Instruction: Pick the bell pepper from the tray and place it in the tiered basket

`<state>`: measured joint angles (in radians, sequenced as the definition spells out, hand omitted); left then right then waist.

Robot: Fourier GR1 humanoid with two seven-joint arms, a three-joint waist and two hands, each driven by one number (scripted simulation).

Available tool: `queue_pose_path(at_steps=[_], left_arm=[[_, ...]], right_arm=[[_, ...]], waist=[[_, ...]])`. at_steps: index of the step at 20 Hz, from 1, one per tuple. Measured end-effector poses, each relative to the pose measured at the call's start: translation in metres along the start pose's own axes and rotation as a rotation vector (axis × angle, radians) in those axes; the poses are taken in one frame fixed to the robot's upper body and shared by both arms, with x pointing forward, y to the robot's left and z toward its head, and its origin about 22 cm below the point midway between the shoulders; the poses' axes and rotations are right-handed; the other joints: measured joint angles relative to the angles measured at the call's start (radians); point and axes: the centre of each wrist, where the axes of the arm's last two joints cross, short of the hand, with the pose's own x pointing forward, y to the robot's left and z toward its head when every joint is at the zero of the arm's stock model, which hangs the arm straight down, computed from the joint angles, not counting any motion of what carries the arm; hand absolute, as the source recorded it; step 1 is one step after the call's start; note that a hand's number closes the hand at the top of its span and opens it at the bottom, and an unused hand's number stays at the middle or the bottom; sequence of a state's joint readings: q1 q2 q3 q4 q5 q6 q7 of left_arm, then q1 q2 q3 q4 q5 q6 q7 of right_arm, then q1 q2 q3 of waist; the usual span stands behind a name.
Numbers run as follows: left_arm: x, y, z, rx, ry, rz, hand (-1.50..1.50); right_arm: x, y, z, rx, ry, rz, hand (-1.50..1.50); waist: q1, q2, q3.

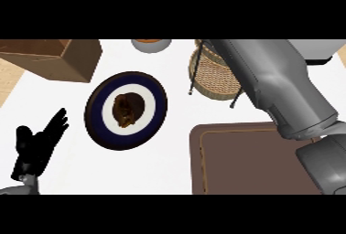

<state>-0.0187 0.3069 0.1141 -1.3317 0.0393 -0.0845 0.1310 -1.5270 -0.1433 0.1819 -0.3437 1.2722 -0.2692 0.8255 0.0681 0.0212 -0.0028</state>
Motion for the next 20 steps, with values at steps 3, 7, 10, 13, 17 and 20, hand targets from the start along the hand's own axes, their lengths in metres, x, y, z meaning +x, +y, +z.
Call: queue_pose_path(at_steps=[3,7,10,13,17,20], left_arm=[[0.002,0.002,0.000,0.006,-0.002,-0.002,0.00],[0.001,0.005,0.001,0.008,0.005,0.005,0.00],[0.003,0.007,0.002,0.010,0.002,0.004,0.00],[0.002,0.003,0.003,0.007,0.001,0.007,0.00],[0.003,0.009,0.005,0.006,0.000,0.008,0.00],[0.004,0.005,0.004,0.005,-0.004,0.009,0.00]], right_arm=[[-0.002,-0.007,-0.009,0.016,-0.043,0.064,1.50],[-0.004,-0.008,-0.013,0.041,-0.089,0.126,1.50],[-0.011,-0.013,-0.023,0.074,-0.107,0.165,1.50],[-0.013,-0.011,-0.024,0.120,-0.102,0.186,1.50],[-0.022,0.001,-0.025,0.269,-0.012,0.188,-1.50],[-0.028,0.013,-0.024,0.389,0.076,0.205,-1.50]], waist=[[-0.003,-0.001,0.001],[-0.007,-0.002,0.001],[-0.007,0.000,0.001],[-0.006,0.000,0.001],[-0.006,-0.001,0.001],[-0.008,0.001,0.001]])
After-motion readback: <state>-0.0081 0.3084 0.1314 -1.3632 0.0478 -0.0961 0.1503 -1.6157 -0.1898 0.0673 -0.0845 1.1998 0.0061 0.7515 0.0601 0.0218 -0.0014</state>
